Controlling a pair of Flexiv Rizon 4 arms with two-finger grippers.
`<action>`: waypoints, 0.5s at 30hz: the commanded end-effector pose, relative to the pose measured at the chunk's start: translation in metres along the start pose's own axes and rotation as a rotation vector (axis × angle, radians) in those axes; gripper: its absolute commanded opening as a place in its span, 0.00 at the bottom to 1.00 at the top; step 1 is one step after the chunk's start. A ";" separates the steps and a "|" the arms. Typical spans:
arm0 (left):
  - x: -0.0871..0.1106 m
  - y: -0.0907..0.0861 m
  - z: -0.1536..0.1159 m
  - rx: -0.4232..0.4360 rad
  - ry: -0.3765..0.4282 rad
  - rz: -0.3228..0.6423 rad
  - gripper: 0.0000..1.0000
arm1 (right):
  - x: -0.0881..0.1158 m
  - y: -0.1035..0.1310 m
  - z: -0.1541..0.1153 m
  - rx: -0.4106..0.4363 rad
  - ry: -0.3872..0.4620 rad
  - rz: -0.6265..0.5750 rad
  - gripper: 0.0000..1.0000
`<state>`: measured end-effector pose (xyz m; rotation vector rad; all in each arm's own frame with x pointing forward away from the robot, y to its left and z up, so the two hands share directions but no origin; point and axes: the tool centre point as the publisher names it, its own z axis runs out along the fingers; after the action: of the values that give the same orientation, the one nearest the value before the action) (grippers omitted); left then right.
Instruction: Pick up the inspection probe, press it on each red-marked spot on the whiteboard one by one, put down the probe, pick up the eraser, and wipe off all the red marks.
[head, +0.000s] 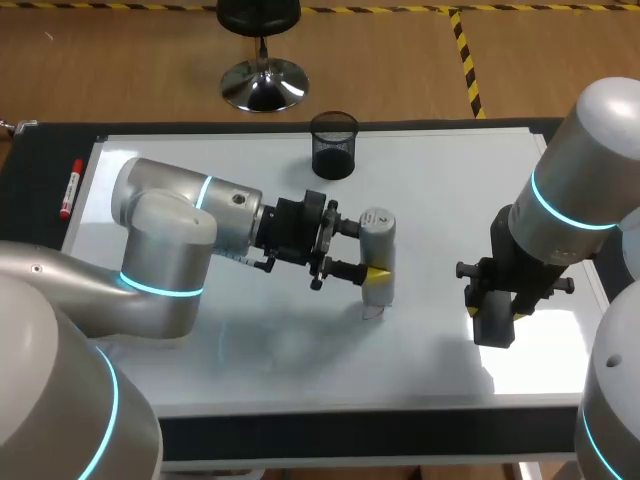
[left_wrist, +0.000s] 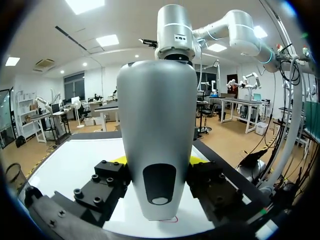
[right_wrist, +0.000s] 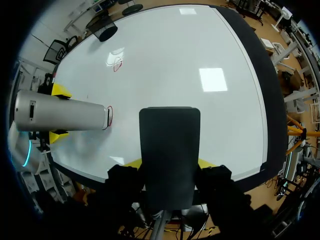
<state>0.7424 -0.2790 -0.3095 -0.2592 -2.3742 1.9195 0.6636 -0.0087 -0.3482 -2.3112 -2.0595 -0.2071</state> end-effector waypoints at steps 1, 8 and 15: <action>-0.002 -0.017 -0.005 -0.007 0.006 0.012 0.00 | -0.001 -0.001 -0.002 -0.001 0.002 -0.001 0.00; -0.002 -0.023 -0.005 -0.031 0.012 0.035 0.00 | -0.001 -0.001 -0.002 -0.001 0.002 -0.001 0.00; 0.004 -0.022 -0.011 -0.060 0.007 0.007 0.00 | -0.001 -0.001 -0.002 -0.001 0.002 -0.001 0.00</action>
<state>0.7429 -0.2753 -0.2910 -0.2798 -2.4208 1.8578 0.6636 -0.0086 -0.3482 -2.3112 -2.0595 -0.2072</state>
